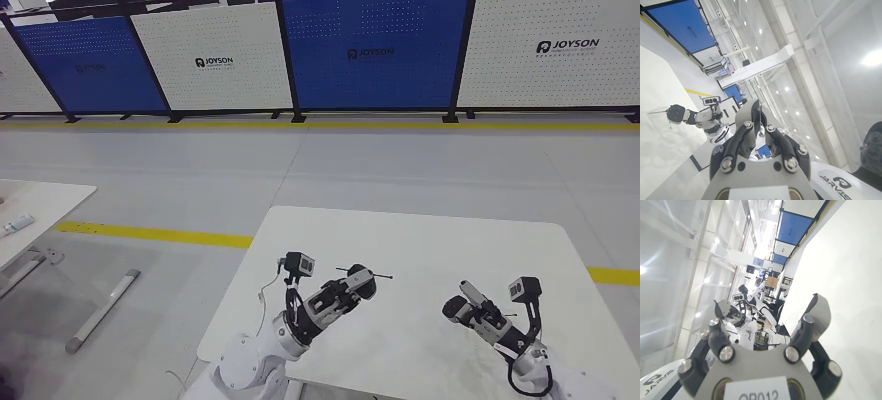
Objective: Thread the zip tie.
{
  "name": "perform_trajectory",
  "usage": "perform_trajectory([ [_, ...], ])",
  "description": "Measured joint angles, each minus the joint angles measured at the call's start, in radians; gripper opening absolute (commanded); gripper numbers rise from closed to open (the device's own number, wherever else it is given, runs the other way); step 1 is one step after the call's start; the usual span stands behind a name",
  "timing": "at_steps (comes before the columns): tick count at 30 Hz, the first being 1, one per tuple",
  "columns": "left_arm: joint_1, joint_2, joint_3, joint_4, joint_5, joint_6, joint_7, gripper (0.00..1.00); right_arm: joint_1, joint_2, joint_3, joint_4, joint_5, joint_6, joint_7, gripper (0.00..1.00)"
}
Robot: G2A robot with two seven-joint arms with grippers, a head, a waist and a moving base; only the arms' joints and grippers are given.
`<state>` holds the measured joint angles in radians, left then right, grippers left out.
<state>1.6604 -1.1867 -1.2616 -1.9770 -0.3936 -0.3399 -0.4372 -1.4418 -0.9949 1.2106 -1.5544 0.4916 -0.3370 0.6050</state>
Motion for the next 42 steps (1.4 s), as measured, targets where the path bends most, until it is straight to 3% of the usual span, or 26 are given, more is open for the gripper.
perform_trajectory([
  [3, -0.017, -0.002, 0.015, 0.05, 0.0, 0.025, 0.007, 0.0, 0.0, 0.0, 0.0, 0.0, 0.0, 0.0, 0.0, 1.0],
  [9, -0.12, -0.015, 0.094, 0.226, 0.059, 0.135, 0.075, 0.0, 0.0, 0.0, 0.0, 0.0, 0.0, 0.0, 0.0, 1.0],
  [11, -0.151, -0.022, 0.131, 0.297, 0.108, 0.146, 0.118, 0.0, 0.0, 0.0, 0.0, 0.0, 0.0, 0.0, 0.0, 1.0],
  [14, -0.191, -0.033, 0.171, 0.382, 0.114, 0.154, 0.15, 0.0, 0.0, 0.0, 0.0, 0.0, 0.0, 0.0, 0.0, 1.0],
  [17, -0.219, -0.039, 0.194, 0.435, 0.113, 0.155, 0.16, 0.0, 0.0, 0.0, 0.0, 0.0, 0.0, 0.0, 0.0, 1.0],
  [20, -0.232, -0.042, 0.201, 0.451, 0.109, 0.149, 0.168, 0.0, 0.0, 0.0, 0.0, 0.0, 0.0, 0.0, 0.0, 1.0],
  [24, -0.221, -0.041, 0.19, 0.41, 0.099, 0.103, 0.177, 0.0, 0.0, 0.0, 0.0, 0.0, 0.0, 0.0, 0.0, 1.0],
  [27, -0.183, -0.035, 0.161, 0.33, 0.098, 0.039, 0.181, 0.0, 0.0, 0.0, 0.0, 0.0, 0.0, 0.0, 0.0, 1.0],
  [29, -0.14, -0.028, 0.133, 0.251, 0.105, 0.0, 0.18, 0.0, 0.0, 0.0, 0.0, 0.0, 0.0, 0.0, 0.0, 1.0],
  [33, -0.028, -0.014, 0.053, 0.058, 0.109, 0.0, 0.149, 0.0, 0.0, 0.0, 0.0, 0.0, 0.0, 0.0, 0.0, 1.0],
  [37, 0.058, -0.011, -0.016, -0.057, 0.097, 0.0, 0.106, 0.0, 0.0, 0.0, 0.0, 0.0, 0.0, 0.0, 0.0, 1.0],
  [39, 0.082, -0.012, -0.034, -0.076, 0.099, 0.0, 0.096, 0.0, 0.0, 0.0, 0.0, 0.0, 0.0, 0.0, 0.0, 1.0],
  [42, 0.089, -0.018, -0.041, -0.061, 0.095, 0.0, 0.088, 0.0, 0.0, 0.0, 0.0, 0.0, 0.0, 0.0, 0.0, 1.0],
])
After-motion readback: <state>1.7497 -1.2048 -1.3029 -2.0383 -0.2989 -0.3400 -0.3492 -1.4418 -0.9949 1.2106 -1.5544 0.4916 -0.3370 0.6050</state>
